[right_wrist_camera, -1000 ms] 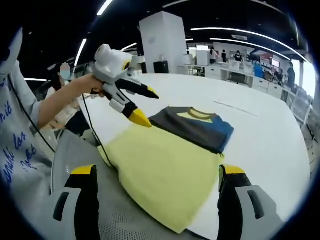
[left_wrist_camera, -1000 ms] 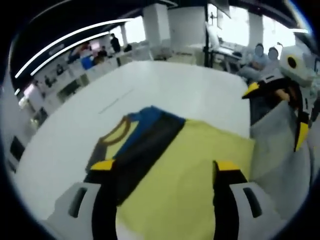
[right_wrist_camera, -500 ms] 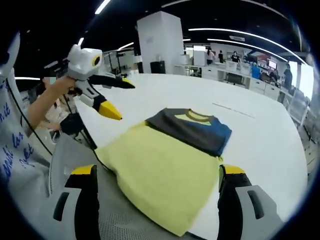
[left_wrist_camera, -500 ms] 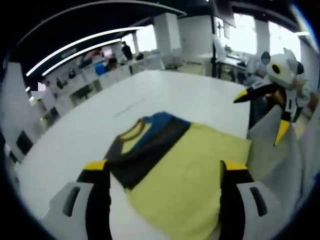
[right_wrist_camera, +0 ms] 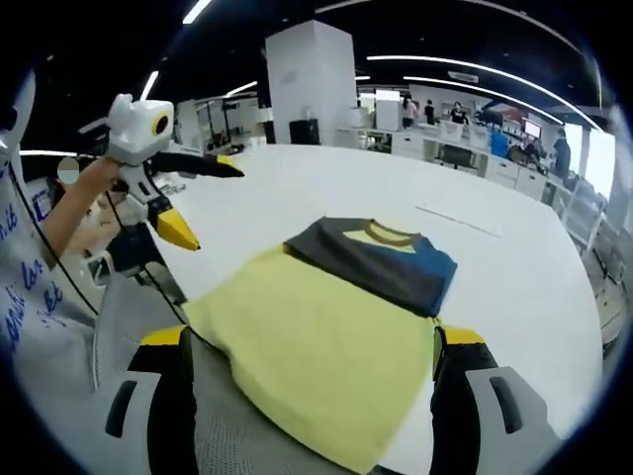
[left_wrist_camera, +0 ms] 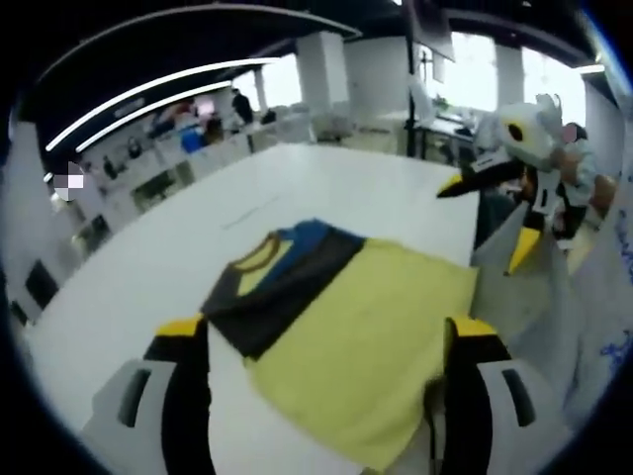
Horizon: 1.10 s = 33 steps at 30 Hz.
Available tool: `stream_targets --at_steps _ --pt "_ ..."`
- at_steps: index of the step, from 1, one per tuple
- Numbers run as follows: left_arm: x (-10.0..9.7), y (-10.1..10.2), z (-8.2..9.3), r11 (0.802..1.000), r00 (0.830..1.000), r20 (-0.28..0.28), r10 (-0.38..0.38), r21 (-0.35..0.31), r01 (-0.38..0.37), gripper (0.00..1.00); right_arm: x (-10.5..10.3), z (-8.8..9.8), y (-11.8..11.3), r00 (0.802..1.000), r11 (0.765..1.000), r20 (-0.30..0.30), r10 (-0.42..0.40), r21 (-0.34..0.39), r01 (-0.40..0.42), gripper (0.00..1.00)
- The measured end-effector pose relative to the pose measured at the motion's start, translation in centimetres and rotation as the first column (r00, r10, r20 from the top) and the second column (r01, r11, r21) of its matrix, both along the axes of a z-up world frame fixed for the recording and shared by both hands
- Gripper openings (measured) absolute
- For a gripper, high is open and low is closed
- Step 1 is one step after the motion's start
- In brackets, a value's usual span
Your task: Fold the garment on the visible template until the final outline fits inside the template.
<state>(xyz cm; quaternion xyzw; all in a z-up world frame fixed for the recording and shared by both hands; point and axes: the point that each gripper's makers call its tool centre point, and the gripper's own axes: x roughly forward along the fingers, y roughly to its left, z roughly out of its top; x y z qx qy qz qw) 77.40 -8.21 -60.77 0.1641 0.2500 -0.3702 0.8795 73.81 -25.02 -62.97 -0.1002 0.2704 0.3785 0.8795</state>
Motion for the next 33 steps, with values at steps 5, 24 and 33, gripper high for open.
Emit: stream_targets --at_steps 5,24,33 --pt "-1.0 0.9 0.5 1.000 1.000 0.006 -0.006 -0.021 0.007 0.96 0.0 0.1 0.4 0.999 0.999 0.004 -0.032 -0.010 0.032 1.00" --pt "-3.0 3.8 1.2 0.997 0.997 0.026 -0.067 -0.045 0.068 0.99 -1.1 0.7 3.2 0.992 0.992 0.038 -0.120 -0.021 0.121 1.00" --pt "-4.3 4.5 1.2 0.995 0.997 0.008 -0.079 -0.067 0.079 0.99 -1.7 1.3 2.0 0.987 0.986 0.041 -0.156 -0.056 0.158 1.00"
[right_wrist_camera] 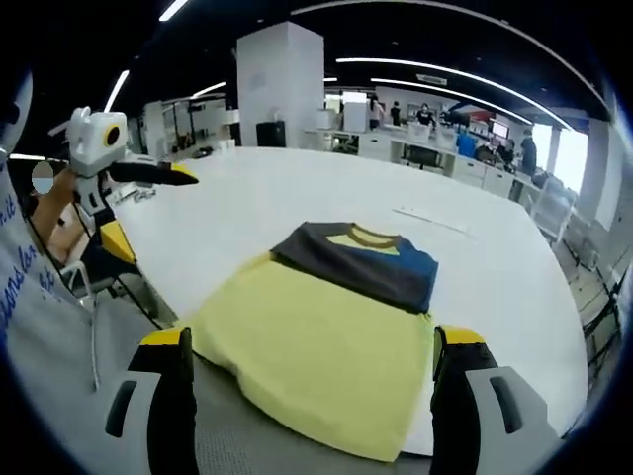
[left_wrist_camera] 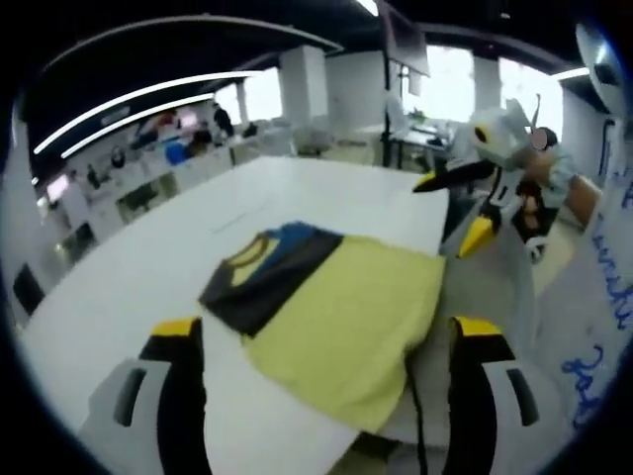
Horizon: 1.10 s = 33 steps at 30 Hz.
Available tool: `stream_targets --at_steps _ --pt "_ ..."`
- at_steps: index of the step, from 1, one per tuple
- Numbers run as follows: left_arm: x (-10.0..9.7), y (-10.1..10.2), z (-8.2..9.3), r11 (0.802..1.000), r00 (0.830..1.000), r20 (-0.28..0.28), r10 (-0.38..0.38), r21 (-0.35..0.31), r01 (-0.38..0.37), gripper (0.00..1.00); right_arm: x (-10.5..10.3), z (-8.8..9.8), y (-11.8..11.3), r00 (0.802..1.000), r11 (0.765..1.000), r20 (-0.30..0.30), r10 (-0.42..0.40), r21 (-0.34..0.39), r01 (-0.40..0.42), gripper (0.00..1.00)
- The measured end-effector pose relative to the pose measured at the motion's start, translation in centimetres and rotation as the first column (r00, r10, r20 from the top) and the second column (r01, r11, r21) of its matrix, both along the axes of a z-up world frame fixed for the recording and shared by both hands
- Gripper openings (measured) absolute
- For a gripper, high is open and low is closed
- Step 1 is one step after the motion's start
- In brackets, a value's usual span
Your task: Fold the garment on the visible template until the final outline fits inside the template.
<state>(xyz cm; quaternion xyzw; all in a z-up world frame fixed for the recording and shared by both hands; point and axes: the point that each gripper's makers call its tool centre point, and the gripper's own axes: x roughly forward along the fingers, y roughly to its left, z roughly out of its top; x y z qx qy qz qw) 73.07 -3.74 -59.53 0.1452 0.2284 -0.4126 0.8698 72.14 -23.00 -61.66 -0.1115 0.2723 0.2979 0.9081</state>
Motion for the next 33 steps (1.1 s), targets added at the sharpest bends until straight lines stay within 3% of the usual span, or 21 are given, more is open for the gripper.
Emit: stream_targets --at_steps 16,26,33 --pt "-1.7 2.4 -1.0 0.998 0.997 -0.053 0.061 -0.013 -0.062 0.99 -1.0 -0.1 -1.8 0.998 0.998 -0.026 -0.050 -0.034 0.049 1.00" --pt "-2.6 3.1 -1.8 0.996 0.993 -0.074 0.088 -0.019 -0.090 0.97 -1.5 -0.4 -0.7 0.998 0.999 -0.035 -0.043 -0.033 0.042 1.00" --pt "-2.8 3.2 -1.5 0.994 0.994 -0.062 0.093 -0.043 -0.096 0.96 -1.8 -0.4 -0.3 0.999 0.999 -0.037 -0.037 -0.039 0.036 1.00"
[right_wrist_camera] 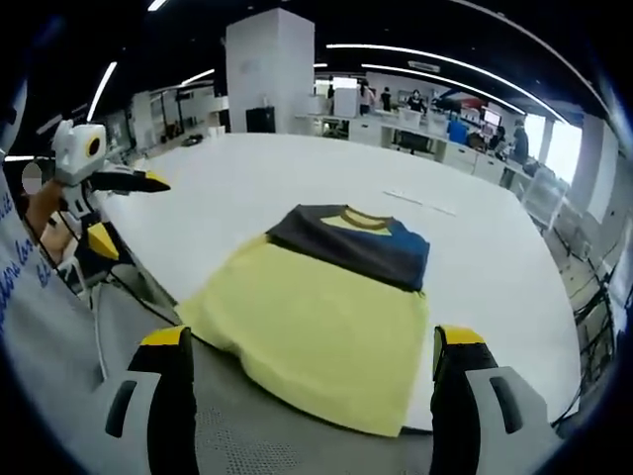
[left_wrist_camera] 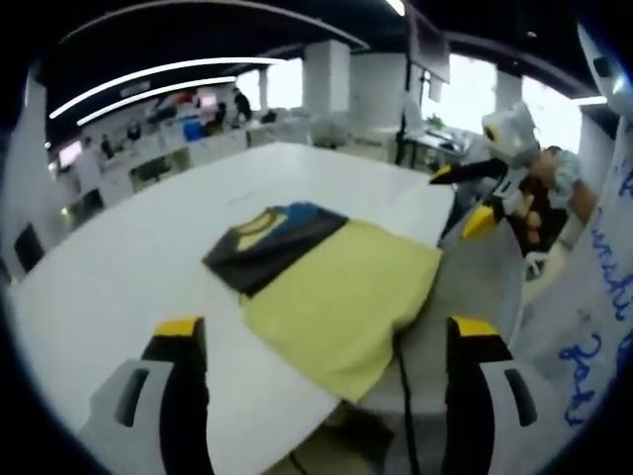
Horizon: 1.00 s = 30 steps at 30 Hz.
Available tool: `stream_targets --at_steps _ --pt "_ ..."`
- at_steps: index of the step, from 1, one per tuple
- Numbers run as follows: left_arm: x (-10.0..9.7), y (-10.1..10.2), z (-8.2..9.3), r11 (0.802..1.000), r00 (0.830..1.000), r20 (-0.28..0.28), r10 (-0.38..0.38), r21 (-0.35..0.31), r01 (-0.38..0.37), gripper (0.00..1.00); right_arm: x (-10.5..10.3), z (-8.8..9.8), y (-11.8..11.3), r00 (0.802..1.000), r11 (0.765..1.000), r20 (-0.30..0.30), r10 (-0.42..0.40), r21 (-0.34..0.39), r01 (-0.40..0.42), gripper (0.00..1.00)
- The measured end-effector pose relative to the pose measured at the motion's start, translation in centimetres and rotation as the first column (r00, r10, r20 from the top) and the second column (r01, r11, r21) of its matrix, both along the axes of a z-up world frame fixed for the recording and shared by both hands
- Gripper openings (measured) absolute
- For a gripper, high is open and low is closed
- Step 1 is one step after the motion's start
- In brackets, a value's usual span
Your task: Fold the garment on the visible template until the final outline fits inside the template.
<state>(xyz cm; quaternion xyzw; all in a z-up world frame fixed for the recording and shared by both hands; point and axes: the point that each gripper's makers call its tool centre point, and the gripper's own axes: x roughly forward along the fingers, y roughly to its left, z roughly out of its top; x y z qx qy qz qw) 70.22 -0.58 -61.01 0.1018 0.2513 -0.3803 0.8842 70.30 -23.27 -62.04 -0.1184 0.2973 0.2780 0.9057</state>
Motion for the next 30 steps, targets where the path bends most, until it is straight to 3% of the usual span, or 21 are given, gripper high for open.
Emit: stream_targets --at_steps 16,30 --pt "-0.5 -0.4 0.0 1.000 1.000 0.001 -0.003 0.014 0.003 0.95 -0.2 0.3 -0.9 1.000 1.000 0.026 0.001 0.009 -0.001 1.00" --pt "0.4 -2.1 1.1 0.995 0.996 -0.014 0.090 0.039 -0.090 0.95 2.0 0.3 -3.1 0.997 0.996 0.022 0.071 0.057 -0.072 1.00"
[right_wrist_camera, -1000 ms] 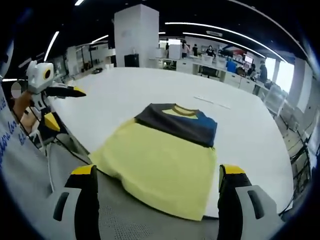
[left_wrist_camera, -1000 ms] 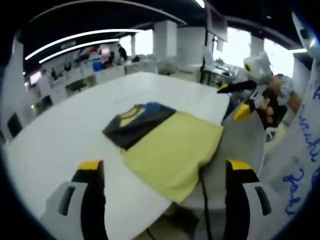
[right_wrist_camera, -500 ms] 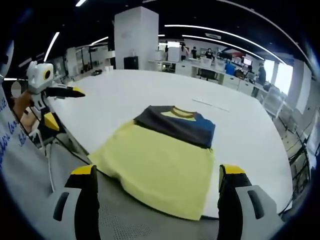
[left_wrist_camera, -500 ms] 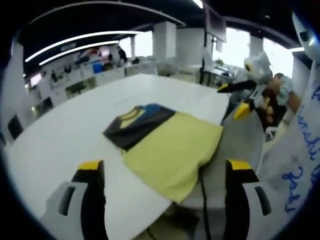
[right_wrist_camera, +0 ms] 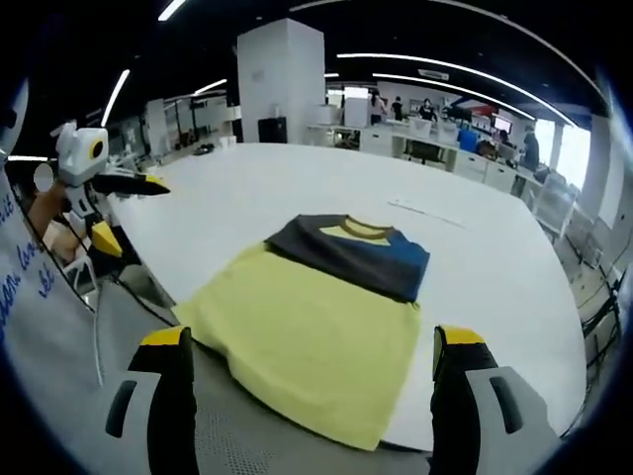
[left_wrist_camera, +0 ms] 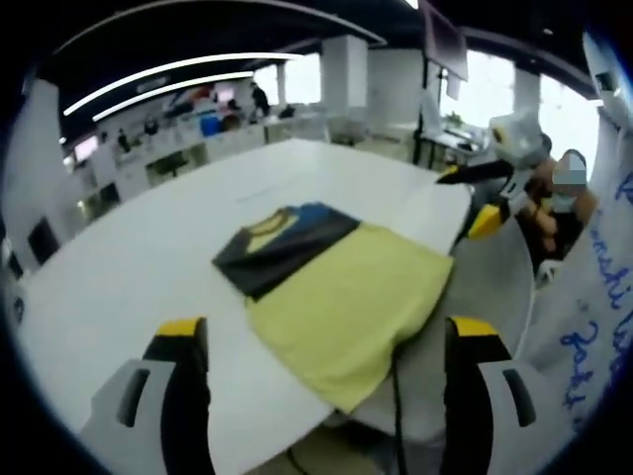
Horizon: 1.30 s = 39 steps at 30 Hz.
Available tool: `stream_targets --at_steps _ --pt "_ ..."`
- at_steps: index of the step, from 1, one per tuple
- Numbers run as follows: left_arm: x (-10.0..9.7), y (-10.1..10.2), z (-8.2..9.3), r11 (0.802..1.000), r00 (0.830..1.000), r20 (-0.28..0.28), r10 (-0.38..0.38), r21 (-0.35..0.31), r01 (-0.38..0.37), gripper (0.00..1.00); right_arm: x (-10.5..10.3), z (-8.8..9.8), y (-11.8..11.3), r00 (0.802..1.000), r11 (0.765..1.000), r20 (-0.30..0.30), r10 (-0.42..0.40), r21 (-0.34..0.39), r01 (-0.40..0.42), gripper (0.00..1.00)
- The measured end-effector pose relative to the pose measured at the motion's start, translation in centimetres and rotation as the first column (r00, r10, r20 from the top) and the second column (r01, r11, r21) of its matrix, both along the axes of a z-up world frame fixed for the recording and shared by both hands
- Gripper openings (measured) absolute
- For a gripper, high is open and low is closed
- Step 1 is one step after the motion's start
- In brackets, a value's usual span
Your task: Fold the garment on the visible template until the final outline fits inside the template.
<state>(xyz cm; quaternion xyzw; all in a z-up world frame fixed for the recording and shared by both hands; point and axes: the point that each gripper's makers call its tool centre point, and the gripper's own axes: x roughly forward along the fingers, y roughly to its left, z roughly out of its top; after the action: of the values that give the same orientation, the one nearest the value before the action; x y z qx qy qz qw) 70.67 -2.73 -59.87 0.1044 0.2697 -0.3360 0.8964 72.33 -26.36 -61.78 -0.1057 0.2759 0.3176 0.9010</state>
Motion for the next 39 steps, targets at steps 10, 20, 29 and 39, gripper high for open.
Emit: stream_targets --at_steps 10,20,29,39 --pt "0.8 -1.3 0.9 0.999 0.999 0.007 0.041 0.033 -0.041 0.96 1.2 -0.1 -1.1 0.999 0.998 0.002 0.054 0.042 -0.054 1.00" --pt "0.9 -2.0 0.9 0.996 0.997 0.001 0.075 0.050 -0.075 0.95 1.5 -0.6 -2.2 0.995 0.994 -0.009 0.095 0.051 -0.094 1.00" --pt "-0.2 -2.1 -0.2 0.991 0.993 -0.022 0.112 0.077 -0.110 0.93 0.6 -1.2 -2.6 0.991 0.990 -0.017 0.130 0.058 -0.129 1.00" --pt "-1.3 -2.2 -0.9 0.987 0.989 -0.041 0.141 0.089 -0.137 0.93 0.2 -2.1 -3.4 0.989 0.988 -0.025 0.143 0.064 -0.141 1.00"
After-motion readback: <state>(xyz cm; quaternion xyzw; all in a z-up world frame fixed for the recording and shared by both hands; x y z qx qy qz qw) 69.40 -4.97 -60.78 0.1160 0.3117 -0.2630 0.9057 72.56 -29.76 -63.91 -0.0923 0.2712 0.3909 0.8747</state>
